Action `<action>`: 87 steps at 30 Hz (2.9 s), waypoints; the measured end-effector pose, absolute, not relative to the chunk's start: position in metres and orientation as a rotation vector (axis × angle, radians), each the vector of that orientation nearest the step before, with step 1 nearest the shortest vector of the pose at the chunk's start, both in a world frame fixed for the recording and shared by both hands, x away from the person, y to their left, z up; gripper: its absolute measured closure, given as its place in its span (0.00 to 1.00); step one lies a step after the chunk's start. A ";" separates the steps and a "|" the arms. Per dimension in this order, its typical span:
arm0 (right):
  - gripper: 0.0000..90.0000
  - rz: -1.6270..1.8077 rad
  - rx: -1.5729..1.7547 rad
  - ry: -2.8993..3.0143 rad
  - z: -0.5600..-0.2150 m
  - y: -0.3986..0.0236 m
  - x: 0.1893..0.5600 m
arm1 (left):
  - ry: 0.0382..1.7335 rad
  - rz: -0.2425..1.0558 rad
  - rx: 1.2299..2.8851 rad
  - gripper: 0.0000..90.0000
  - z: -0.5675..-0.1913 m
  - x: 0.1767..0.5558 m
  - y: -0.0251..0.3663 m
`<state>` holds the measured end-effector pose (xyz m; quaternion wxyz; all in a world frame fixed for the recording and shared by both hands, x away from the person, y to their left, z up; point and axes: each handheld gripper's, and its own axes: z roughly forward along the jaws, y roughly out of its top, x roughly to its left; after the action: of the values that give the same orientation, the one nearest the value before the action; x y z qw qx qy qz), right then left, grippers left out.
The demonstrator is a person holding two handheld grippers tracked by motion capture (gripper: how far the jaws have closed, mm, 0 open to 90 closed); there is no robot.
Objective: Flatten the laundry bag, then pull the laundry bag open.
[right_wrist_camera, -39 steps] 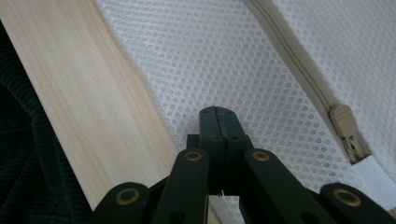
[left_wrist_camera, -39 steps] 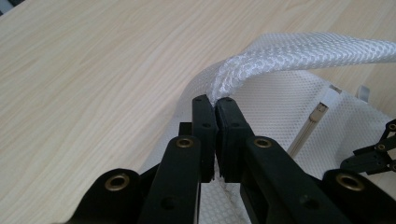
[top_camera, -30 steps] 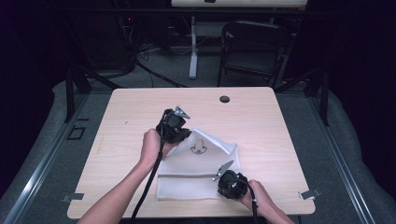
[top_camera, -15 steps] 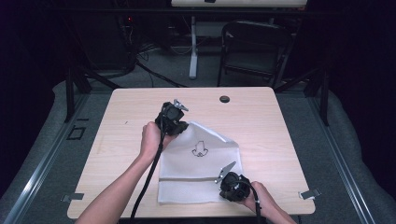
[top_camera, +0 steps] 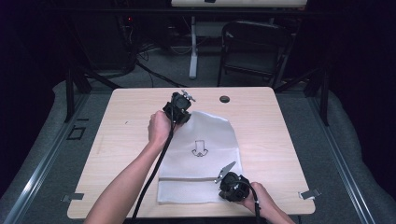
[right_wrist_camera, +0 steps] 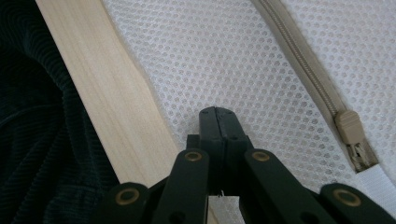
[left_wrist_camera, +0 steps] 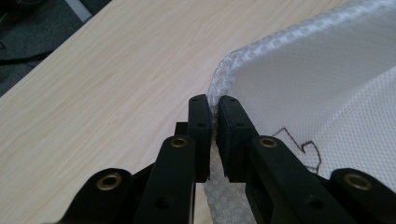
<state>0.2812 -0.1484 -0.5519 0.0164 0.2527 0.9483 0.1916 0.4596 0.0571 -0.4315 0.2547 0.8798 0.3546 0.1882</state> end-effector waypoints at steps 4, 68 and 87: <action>1.00 0.597 0.788 2.951 -0.552 -0.149 0.282 | 0.966 0.506 2.316 0.71 -0.426 0.465 0.061; 0.46 0.818 1.162 2.674 -0.519 -0.221 0.308 | 0.734 0.200 2.276 0.16 -0.502 0.342 0.071; 1.00 0.684 1.181 2.732 -0.547 -0.210 0.324 | 0.631 0.103 2.338 0.13 -0.530 0.334 0.026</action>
<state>0.3235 -0.2105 -0.5473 0.0436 0.3863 0.8937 0.2237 0.3336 0.0259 -0.5299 0.3512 0.9032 0.2436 0.0397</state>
